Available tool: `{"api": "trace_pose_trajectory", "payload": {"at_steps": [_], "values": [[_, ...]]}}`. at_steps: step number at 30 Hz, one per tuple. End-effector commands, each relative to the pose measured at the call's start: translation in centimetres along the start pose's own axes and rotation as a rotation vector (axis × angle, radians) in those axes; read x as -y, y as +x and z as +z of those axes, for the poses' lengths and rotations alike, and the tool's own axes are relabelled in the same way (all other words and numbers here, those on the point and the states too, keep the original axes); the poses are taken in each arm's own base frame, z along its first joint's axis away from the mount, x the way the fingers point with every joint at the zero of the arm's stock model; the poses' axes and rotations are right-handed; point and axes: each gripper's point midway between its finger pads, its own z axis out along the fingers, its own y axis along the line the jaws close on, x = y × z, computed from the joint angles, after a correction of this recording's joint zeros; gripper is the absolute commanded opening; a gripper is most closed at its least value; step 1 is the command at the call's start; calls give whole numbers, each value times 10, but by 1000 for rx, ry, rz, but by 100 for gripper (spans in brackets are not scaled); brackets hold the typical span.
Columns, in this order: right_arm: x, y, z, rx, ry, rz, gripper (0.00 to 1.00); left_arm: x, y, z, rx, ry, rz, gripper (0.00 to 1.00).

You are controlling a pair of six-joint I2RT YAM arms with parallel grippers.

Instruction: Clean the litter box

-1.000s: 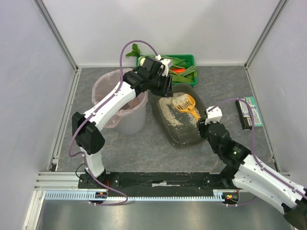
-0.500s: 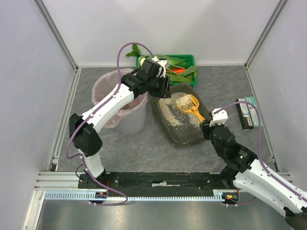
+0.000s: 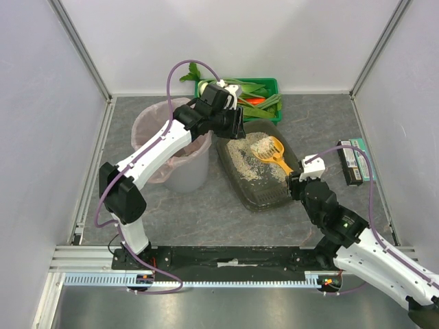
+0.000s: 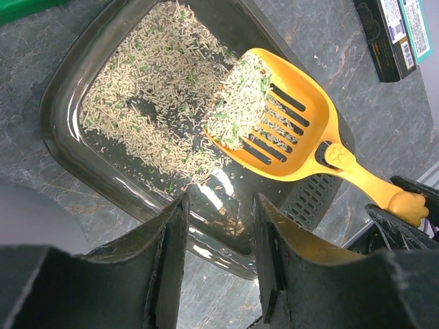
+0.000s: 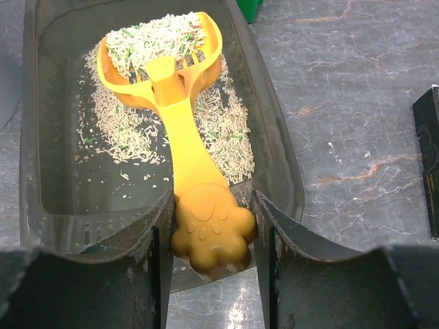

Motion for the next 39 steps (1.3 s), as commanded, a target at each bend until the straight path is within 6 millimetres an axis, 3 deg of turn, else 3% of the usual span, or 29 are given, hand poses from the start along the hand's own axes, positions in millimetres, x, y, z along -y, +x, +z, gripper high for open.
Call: {"api": "trace_pose_trajectory", "payload": {"at_steps": [1,4,7,10,13,17,19,20,22,25,28,30,33,35,36,37,39], "values": [[-7,-27,-6,54,-31,73,0,14,-32,-21,112,29,-13,48],[3,-27,-6,87,11,79,0,11,-30,-19,108,14,-20,47],[-7,-32,-7,86,-43,71,0,15,-29,-18,100,33,-24,47],[6,-33,-8,80,29,52,0,13,-31,-19,108,22,-31,47],[-11,-41,-11,126,-79,82,0,15,-31,-19,107,31,-32,47],[10,-38,-11,114,34,53,0,13,-31,-21,112,21,-42,47],[-11,-44,-13,139,-88,54,0,14,-30,-22,111,27,-41,47],[-11,-42,-13,125,-88,49,0,15,-29,-22,107,33,-40,47],[7,-38,-12,112,12,44,0,13,-27,-22,105,25,-47,47],[-15,-49,-14,158,-115,68,0,13,-25,-23,104,28,-54,46],[-3,-42,-12,131,-43,58,0,13,-24,-24,103,26,-64,46],[-18,-50,-14,161,-126,69,0,14,-24,-25,107,32,-69,46],[-2,-47,-12,150,-36,69,0,14,-22,-24,103,32,-73,46],[-16,-51,-14,179,-118,74,0,14,-23,-24,109,33,-78,46],[-17,-47,-12,163,-118,69,0,14,-23,-24,109,34,-82,46],[-4,-41,-10,140,-42,65,0,14,-23,-23,109,32,-80,46],[-13,-42,-12,149,-103,56,0,15,-25,-25,117,33,-85,46]]}}
